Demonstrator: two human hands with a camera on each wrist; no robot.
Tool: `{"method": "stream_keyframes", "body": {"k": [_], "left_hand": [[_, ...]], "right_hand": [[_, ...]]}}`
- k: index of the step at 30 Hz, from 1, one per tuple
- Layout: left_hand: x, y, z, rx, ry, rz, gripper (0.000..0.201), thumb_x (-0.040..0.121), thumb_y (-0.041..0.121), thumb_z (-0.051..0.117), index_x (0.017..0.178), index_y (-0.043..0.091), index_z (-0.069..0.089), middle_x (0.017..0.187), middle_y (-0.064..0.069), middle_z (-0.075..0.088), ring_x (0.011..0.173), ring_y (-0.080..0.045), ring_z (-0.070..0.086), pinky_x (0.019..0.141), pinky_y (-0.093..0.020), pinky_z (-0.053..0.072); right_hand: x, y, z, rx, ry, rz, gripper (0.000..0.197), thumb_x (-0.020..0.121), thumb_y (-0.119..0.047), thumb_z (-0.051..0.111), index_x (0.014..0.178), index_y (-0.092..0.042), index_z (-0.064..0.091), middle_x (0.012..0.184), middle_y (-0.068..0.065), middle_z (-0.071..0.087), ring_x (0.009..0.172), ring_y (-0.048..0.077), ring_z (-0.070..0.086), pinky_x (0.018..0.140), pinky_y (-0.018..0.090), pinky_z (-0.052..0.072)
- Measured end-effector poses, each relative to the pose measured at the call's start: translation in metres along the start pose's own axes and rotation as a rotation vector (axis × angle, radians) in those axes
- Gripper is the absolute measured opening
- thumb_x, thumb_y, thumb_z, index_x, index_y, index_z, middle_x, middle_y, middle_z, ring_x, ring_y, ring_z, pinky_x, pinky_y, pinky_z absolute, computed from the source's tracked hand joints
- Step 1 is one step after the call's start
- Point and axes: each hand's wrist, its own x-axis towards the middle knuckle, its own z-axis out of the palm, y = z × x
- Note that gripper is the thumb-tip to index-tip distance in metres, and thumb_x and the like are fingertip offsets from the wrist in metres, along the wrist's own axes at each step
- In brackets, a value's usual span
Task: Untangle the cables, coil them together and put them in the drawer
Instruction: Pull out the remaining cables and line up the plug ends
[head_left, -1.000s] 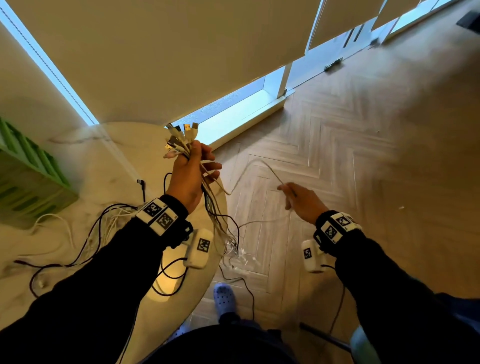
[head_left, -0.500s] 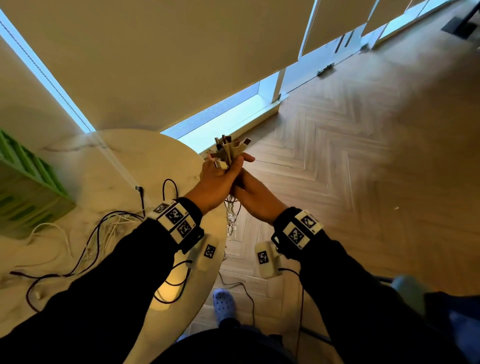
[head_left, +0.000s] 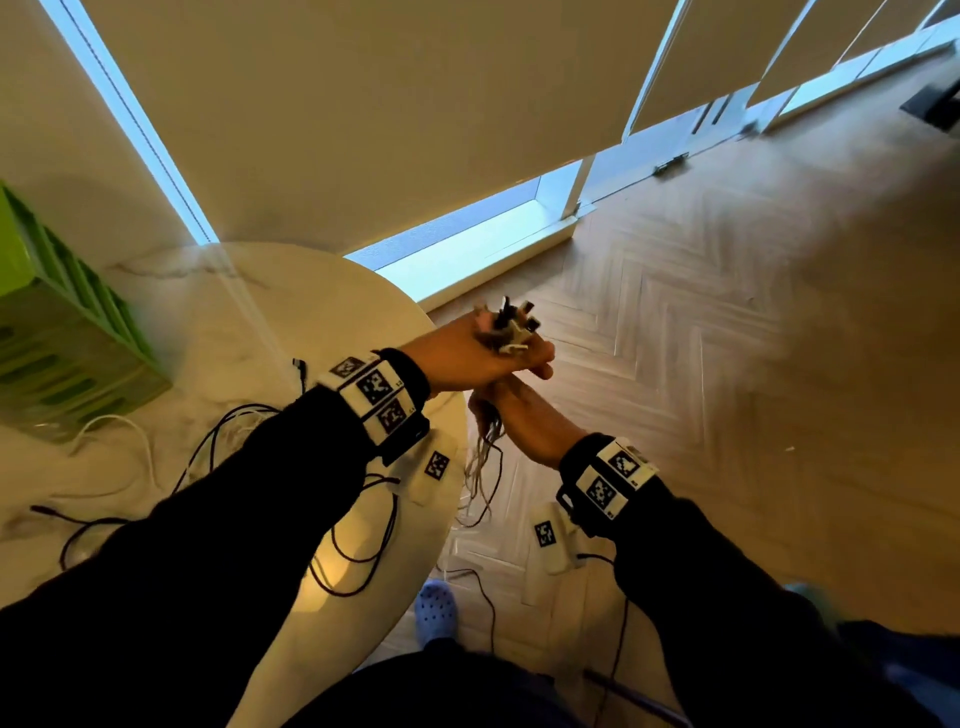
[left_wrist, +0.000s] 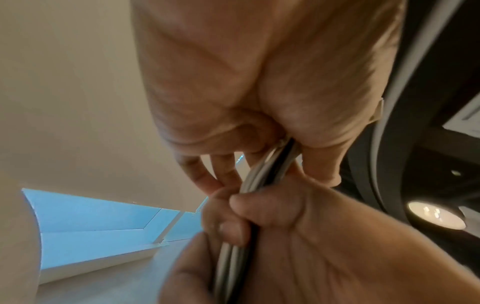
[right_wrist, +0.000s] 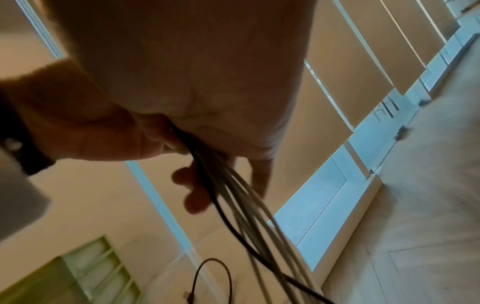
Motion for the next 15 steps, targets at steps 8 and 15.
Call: {"method": "stream_keyframes", "body": {"k": [8,15], "left_hand": [[0.002,-0.047,0.013,-0.279,-0.038,0.007,0.085,0.078,0.036,0.085,0.15,0.031,0.039,0.156,0.012,0.041,0.146,-0.005,0.033,0.124,-0.042,0.021],[0.029,-0.088,0.042,0.305,-0.328,-0.168,0.049,0.087,0.061,0.067,0.113,0.02,0.067,0.12,-0.002,0.067,0.1,-0.013,0.061,0.101,-0.038,0.048]], "right_hand": [[-0.009,-0.011,-0.027,0.486,0.182,-0.006,0.017,0.092,-0.024,0.037,0.077,-0.02,0.043,0.067,-0.003,0.036,0.065,0.017,0.034,0.072,0.036,0.038],[-0.038,-0.04,-0.038,0.865,-0.067,-0.159,0.023,0.077,-0.024,0.046,0.071,-0.017,0.025,0.063,0.002,0.018,0.06,0.02,0.016,0.065,0.032,0.031]]}}
